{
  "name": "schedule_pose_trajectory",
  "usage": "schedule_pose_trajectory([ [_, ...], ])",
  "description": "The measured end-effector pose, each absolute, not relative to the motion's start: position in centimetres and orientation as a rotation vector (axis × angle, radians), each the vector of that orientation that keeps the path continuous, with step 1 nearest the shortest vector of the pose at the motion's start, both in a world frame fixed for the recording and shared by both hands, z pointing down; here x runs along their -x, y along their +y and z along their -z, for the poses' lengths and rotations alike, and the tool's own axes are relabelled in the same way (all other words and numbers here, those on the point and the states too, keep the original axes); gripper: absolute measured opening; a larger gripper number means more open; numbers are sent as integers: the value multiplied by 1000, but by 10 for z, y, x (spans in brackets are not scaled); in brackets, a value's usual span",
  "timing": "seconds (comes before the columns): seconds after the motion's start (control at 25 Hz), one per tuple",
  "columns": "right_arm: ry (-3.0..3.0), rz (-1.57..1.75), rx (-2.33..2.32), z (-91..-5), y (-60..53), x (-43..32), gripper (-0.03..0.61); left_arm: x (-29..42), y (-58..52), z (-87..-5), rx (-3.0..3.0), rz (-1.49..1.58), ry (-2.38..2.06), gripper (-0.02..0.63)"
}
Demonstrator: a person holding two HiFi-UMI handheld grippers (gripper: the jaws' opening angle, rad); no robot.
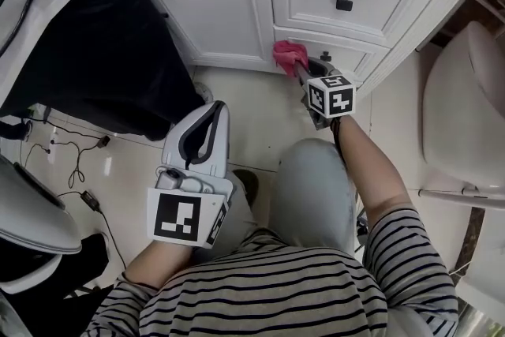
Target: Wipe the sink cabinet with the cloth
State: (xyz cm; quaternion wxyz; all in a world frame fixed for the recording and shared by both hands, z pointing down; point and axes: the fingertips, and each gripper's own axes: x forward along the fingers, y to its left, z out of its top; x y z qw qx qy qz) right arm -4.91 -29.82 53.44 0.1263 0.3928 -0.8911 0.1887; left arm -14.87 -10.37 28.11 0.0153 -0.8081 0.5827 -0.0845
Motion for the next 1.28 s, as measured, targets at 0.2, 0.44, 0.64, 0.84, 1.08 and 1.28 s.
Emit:
schedule_pose_trajectory([
  [0.2, -2551, -629, -1260, -541, -302, 15, 64, 141, -109, -286, 2537, 278, 1793, 2],
  [0.44, -2576, -641, -1331, -534, -290, -29, 64, 117, -109, -286, 2560, 274, 1735, 2],
  [0.64, -2555, -656, -1438, -535, -291, -70, 64, 96, -109, -283, 2568, 285, 1689, 2],
  [0.84, -2468, -672, -1601, -539, -298, -127, 64, 87, -108, -282, 2565, 305, 1676, 2],
  [1.08, -2336, -662, -1792, -542, -295, -202, 64, 85, -107, -280, 2561, 300, 1671, 2],
  [1.28, -2338, -686, -1860, -539, -285, -214, 63, 95, -103, -280, 2554, 293, 1689, 2],
])
